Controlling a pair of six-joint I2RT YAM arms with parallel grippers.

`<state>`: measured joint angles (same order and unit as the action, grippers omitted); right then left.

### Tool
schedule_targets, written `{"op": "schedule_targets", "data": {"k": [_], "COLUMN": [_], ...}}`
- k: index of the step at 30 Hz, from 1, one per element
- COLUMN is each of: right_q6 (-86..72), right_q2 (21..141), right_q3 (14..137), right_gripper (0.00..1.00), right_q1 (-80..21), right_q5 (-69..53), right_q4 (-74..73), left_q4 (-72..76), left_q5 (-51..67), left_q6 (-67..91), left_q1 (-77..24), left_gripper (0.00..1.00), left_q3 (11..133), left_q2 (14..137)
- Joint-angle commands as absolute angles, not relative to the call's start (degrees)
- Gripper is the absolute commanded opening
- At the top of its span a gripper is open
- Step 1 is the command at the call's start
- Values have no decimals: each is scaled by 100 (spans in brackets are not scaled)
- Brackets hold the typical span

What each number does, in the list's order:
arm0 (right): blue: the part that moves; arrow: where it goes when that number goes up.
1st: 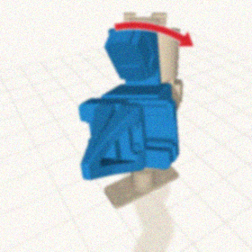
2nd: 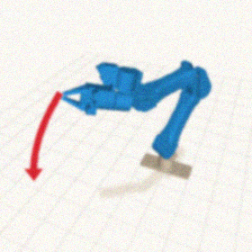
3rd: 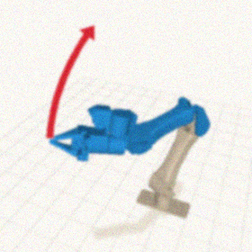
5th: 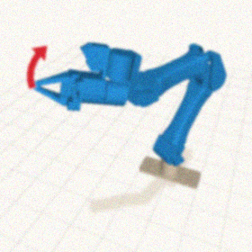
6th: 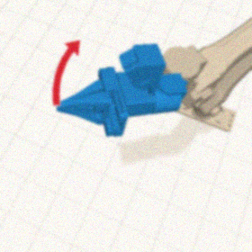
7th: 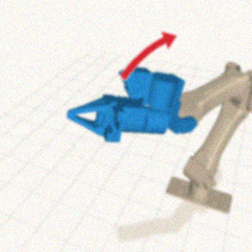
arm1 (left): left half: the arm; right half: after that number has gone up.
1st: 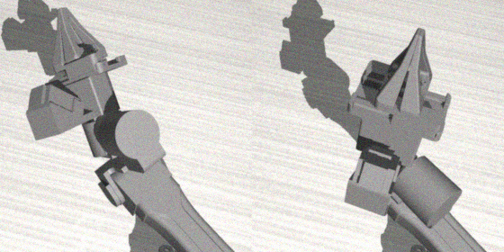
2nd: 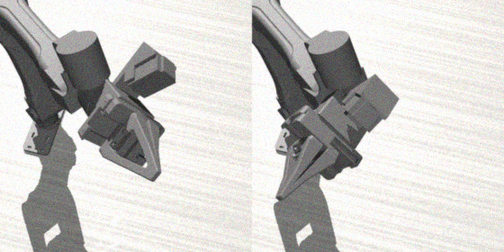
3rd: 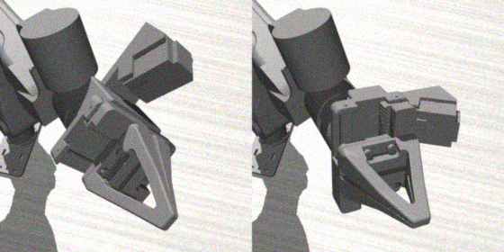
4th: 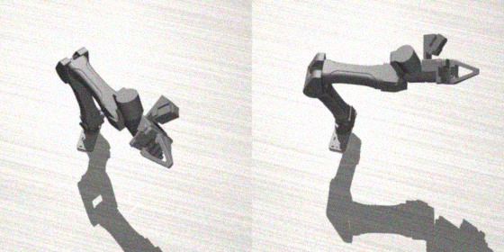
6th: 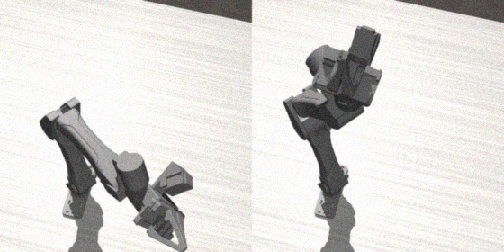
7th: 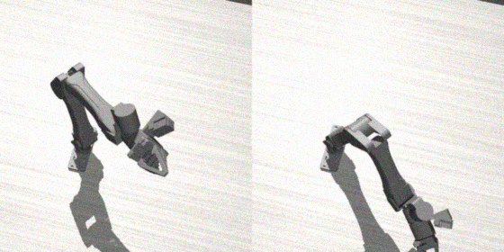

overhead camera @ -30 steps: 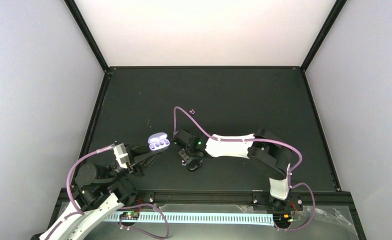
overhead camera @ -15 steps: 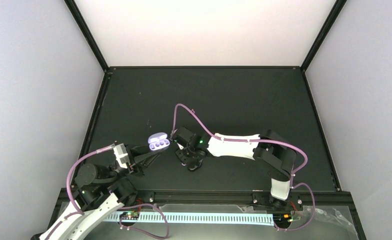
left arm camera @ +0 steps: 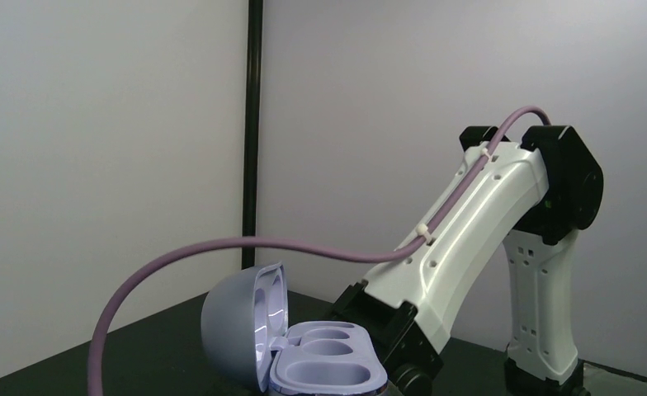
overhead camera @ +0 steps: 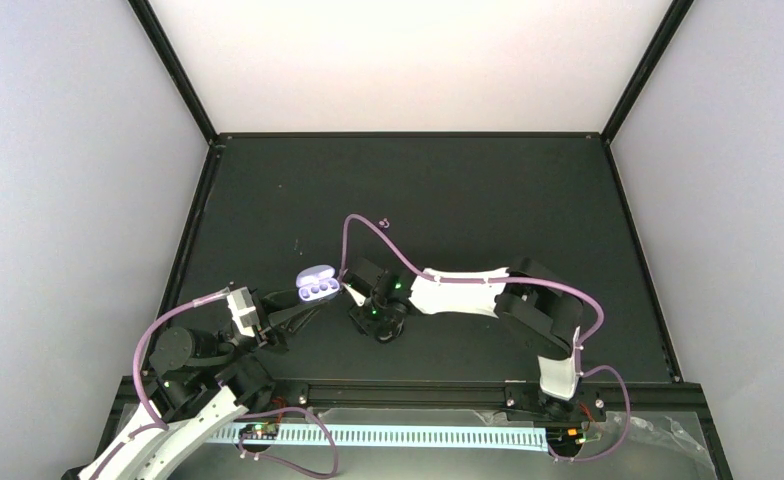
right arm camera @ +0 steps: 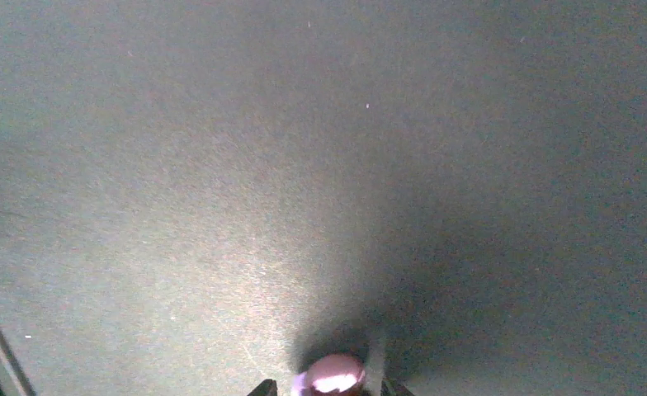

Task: Insert the wireless bluetooth earbuds into the charging case
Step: Pick up the earbud from the center of the board.

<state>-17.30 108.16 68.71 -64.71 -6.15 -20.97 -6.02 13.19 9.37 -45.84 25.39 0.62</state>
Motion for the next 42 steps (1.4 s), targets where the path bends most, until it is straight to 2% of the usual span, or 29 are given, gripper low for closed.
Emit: {"op": "schedule_targets", "data": {"k": [1, 8, 16, 28, 42], "right_q6": [-1610, -1593, -1664, -1951, -2391], "right_q2": [11052, 11109, 11007, 10530, 8479], "right_q3": [6970, 6890, 6693, 6407, 5633], "right_gripper": [32, 31, 15, 8, 8], "right_q1": [-6513, -6510, -6513, -6359, -5895], "right_q5": [-680, -428, 68, 654, 825], "right_q4": [-2123, -2136, -2080, -1801, -1017], "left_q4": [-642, -634, -624, -646, -470], "left_q5": [1378, 1383, 1388, 1395, 1391], "left_q6": [958, 958, 958, 967, 1078], "left_q1": [-4606, -4605, -4607, -4609, -4610], "left_gripper": [2, 2, 1, 2, 1], "left_q3": [2707, 2708, 2707, 2703, 2686], "left_q2": [-150, -116, -88, -70, 112]}}
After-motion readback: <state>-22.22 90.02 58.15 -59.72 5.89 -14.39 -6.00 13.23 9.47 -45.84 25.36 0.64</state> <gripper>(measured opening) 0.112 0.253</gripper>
